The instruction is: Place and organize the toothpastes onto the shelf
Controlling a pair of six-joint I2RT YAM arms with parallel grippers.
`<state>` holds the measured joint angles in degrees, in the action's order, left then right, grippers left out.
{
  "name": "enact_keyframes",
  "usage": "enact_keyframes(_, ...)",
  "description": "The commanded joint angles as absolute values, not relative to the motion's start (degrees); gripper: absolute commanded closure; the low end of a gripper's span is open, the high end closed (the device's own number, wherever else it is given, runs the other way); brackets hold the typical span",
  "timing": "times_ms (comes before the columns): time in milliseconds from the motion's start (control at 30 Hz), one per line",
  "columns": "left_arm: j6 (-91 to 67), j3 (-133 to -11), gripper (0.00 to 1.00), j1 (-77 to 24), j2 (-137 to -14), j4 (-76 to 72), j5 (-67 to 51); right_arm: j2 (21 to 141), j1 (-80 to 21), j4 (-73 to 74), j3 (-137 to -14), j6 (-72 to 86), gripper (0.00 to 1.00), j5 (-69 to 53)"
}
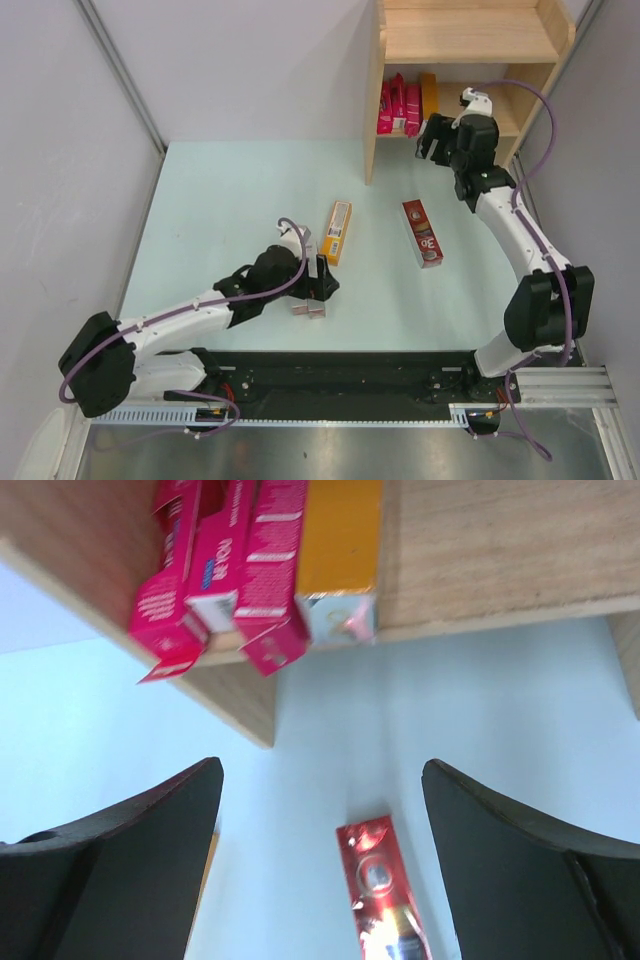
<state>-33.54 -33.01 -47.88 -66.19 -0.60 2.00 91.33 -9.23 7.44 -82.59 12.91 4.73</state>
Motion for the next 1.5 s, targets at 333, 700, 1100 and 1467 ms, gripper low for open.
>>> enact_keyframes(333,-26.99,-49.46,0.0,-47.46,-68.99,10.1,10.19,77.88,-19.5,14.24,-67.78,15.2,0.13,6.59)
enact_keyframes(700,-22.68,-60.9,0.0,-44.04,-78.66,16.7,8.18,64.45,-24.17,12.31,-46.51,18.1,0.13,3.61)
enact_keyframes(1100,-21.01,-69.51,0.0,-43.15,-86.92,20.47,8.0,50.19,-28.47,12.04,-33.22,24.96,0.13,3.07)
enact_keyframes(1467,-18.11,-81.54,0.0,-40.17,-100.54,24.52,6.07,50.89,-31.19,9.58,-32.87,28.21,0.13,2.28)
